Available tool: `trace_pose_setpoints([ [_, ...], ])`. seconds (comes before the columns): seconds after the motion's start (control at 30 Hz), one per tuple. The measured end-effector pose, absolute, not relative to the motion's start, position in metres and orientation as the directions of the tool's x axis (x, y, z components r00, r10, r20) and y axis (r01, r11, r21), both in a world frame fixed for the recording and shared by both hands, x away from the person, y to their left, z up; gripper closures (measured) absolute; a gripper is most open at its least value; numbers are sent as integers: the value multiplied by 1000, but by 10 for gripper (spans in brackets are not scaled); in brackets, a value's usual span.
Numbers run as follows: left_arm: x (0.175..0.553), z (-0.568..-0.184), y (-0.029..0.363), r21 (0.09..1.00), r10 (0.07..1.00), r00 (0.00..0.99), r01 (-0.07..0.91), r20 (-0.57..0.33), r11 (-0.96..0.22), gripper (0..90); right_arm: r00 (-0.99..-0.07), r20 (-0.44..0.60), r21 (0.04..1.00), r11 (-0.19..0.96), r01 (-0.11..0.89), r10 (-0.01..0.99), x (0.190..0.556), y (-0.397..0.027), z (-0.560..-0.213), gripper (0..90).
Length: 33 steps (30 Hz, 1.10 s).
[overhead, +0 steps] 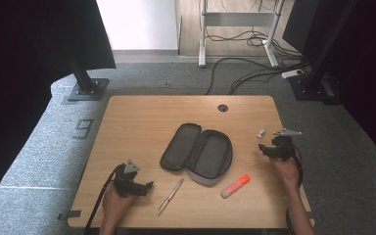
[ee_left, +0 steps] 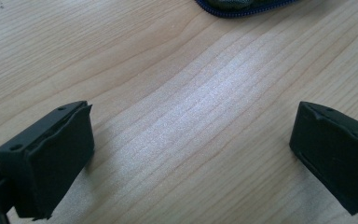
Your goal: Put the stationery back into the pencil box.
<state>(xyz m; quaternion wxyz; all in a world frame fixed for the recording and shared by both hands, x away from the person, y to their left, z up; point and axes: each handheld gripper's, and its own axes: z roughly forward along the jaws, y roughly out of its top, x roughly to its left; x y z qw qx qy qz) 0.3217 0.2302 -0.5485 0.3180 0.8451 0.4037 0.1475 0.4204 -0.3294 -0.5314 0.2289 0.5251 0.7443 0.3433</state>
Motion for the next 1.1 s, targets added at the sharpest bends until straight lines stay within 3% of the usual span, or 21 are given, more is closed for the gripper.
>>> trace_pose_setpoints([
  [1.1,322,-549,230,657,776,631,588,-8,-471,0,-280,-16,729,203,654,960,474,-323,-535,398],
])
